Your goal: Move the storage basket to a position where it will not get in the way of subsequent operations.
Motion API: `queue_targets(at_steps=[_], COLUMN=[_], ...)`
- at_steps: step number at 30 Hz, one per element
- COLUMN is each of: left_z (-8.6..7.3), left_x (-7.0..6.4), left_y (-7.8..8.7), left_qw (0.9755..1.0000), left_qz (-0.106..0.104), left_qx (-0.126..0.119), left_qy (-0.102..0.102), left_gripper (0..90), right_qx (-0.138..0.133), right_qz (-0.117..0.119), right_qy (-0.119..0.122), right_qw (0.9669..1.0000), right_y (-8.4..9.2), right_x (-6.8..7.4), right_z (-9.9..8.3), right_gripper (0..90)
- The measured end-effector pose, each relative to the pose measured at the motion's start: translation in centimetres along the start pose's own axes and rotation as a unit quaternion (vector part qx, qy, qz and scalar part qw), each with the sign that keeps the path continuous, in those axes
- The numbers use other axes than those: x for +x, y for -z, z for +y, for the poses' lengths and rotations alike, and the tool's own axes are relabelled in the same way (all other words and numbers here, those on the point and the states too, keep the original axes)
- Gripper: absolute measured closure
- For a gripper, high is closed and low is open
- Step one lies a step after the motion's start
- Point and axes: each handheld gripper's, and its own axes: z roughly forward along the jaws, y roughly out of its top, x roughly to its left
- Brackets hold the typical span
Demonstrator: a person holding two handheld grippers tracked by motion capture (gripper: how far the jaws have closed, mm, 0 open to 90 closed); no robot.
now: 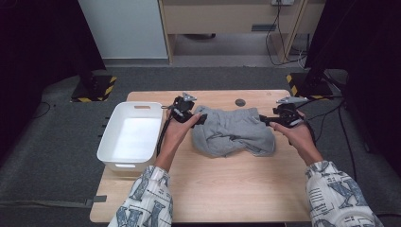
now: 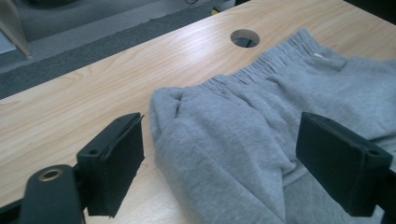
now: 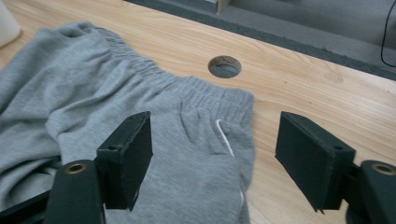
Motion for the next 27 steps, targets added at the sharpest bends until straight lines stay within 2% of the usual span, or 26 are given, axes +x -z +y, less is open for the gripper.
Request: queue_targets(at_steps=[2,5,8,11,14,16,18,27], left_z=[-0.1,-0.4,-0.8,-1.1,-1.3,-1.5,-1.7,-2.6], left_x=[-0.2,-0.5,-0.8,-0.9,-1.1,-1.3,-1.5,-2.4], left_y=[0.1,0.5,0.6,0.6,0.8,0.9,1.0,1.6], left_qw=[1.0,1.0,1.0,0.9999,0.9999,0.9998,0.9997,0.9994], left_qz=[-0.005,-0.005,-0.005,-0.007,-0.011,-0.015,-0.017,-0.022], left_qx=[0.005,-0.003,-0.003,-0.001,-0.009,-0.01,-0.009,-0.007], left_qy=[-0.003,-0.005,-0.007,-0.009,-0.008,-0.012,-0.015,-0.025], left_gripper=[10.0,9.7,10.3,10.8,11.4,11.4,11.9,15.3], right_qx=[-0.002,-0.005,-0.006,-0.006,-0.007,-0.01,-0.015,-0.012], right_qz=[0.008,0.015,0.018,0.02,0.022,0.021,0.023,0.035], right_qy=[0.0,0.01,0.016,0.02,0.021,0.017,0.024,0.032], right_qw=[1.0,0.9998,0.9997,0.9996,0.9995,0.9996,0.9994,0.9988], right_y=[0.1,0.4,0.6,0.8,1.0,1.2,1.5,1.9], right_x=[0.3,0.6,0.9,1.1,1.3,1.4,1.5,2.5], right_z=[-0.1,-0.3,-0.6,-0.7,-0.7,-0.7,-0.8,-1.6], right_gripper=[25.1,31.5,37.8,40.2,42.0,44.8,47.5,53.9])
